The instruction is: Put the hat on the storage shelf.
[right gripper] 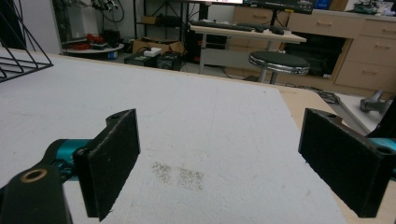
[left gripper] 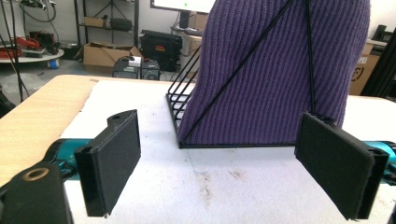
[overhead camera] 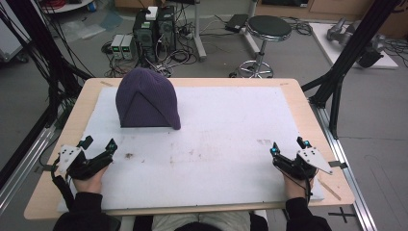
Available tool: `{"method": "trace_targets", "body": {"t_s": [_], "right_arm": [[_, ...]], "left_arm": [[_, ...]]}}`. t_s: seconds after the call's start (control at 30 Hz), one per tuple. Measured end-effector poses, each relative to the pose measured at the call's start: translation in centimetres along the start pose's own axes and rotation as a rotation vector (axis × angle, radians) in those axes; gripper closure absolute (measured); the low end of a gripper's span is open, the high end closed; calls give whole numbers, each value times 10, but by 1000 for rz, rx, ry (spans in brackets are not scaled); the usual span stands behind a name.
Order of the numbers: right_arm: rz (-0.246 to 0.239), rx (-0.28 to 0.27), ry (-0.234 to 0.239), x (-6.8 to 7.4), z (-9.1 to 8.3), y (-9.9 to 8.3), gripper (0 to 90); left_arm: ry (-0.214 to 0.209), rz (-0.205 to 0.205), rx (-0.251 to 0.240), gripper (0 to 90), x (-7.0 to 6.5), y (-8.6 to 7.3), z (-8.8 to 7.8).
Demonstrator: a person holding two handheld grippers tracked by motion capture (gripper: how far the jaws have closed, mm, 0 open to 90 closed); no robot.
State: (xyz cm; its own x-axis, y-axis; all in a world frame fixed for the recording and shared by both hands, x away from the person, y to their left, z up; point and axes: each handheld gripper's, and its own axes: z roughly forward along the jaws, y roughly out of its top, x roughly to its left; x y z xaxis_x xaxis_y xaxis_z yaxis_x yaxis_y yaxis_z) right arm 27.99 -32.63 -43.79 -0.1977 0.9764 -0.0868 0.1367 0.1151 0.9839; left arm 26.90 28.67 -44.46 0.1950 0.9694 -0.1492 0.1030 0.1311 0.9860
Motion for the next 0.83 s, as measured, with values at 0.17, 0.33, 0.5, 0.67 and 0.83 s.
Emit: {"method": "trace_targets", "body": {"t_s": [0.17, 0.33, 0.5, 0.67, 0.83], "right_arm": [[6, 10, 13, 1, 0, 0, 118], [8, 3, 17, 1, 1, 0, 118], [8, 11, 16, 0, 1, -1, 118], [6, 16, 18, 0, 2, -1, 118], [12, 21, 18, 0, 2, -1, 118]], "left_arm": [[-6, -4, 2, 149, 0, 0, 0], [-10, -5, 3, 151, -1, 0, 1], [-17, -7, 10, 155, -1, -1, 1], [-22, -8, 12, 155, 0, -1, 1], [-36, -18, 23, 154, 0, -2, 3]]}}
